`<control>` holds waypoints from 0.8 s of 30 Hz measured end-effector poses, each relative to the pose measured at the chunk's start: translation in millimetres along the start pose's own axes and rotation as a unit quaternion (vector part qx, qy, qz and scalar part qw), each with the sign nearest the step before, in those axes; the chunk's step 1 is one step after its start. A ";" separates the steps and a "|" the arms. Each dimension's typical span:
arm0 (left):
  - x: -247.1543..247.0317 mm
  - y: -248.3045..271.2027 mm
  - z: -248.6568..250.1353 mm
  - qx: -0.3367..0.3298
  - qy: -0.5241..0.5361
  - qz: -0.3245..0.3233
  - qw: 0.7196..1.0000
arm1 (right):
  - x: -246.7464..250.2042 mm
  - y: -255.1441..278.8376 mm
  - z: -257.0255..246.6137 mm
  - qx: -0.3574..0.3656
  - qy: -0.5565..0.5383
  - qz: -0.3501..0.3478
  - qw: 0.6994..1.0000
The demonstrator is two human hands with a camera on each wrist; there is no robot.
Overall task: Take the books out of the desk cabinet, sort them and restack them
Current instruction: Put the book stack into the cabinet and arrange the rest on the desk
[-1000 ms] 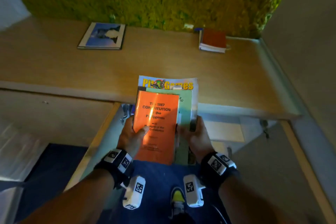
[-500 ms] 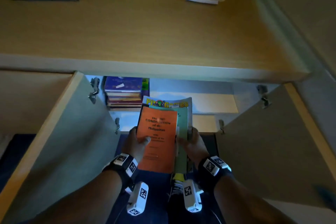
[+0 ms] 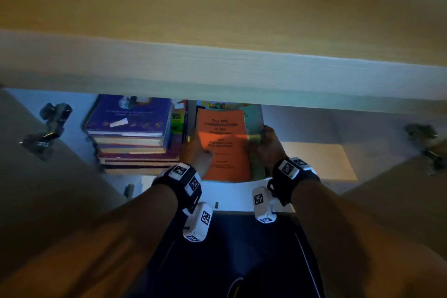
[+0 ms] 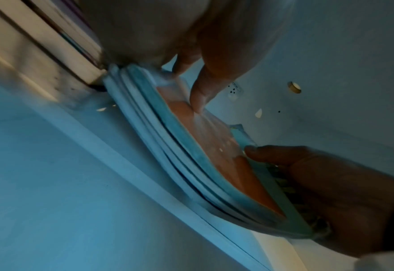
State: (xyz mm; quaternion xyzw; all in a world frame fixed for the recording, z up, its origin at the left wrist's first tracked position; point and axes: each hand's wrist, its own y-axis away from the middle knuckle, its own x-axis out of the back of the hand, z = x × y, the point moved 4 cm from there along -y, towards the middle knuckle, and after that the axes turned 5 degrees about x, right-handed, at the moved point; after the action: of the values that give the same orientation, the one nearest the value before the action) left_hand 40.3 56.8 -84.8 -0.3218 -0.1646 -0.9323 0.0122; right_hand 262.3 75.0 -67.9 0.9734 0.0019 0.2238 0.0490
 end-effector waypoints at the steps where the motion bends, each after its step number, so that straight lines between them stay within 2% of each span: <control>1: -4.4 -16.1 -6.4 -0.002 -0.004 -0.004 1.000 | -4.0 -11.6 6.1 -0.003 -0.009 0.000 1.000; 3: -18.2 -50.1 -25.9 -0.009 -0.018 -0.002 1.000 | -14.2 -34.9 31.5 -0.034 0.003 0.006 0.999; 5: -15.2 -39.7 -18.8 -0.009 -0.055 -0.022 0.998 | -23.3 -54.8 61.6 -0.047 0.041 0.014 0.998; 9: -15.2 -18.1 -11.2 -0.009 -0.127 -0.070 0.989 | -27.8 -39.2 50.5 -0.068 0.209 0.051 0.974; 11: -19.6 -13.3 -7.1 -0.022 -0.190 -0.089 0.977 | -22.2 -34.3 48.4 -0.069 0.226 0.067 0.969; 15: -31.3 -13.6 -2.2 -0.012 -0.289 -0.117 0.950 | -21.5 -31.1 49.1 -0.014 0.298 0.041 0.954; 19: -31.2 -16.7 3.7 -0.020 -0.320 -0.134 0.938 | -21.6 -28.2 51.7 -0.002 0.339 0.013 0.941; 24: -31.5 -20.8 4.2 -0.035 -0.341 -0.146 0.928 | -28.8 -20.4 57.5 0.038 0.385 0.033 0.922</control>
State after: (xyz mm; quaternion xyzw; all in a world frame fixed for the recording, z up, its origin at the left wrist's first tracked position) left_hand 65.1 75.1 -106.9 -0.5931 -0.1709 -0.7629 -0.1923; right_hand 261.8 89.2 -133.9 0.8130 -0.0031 0.5822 -0.0001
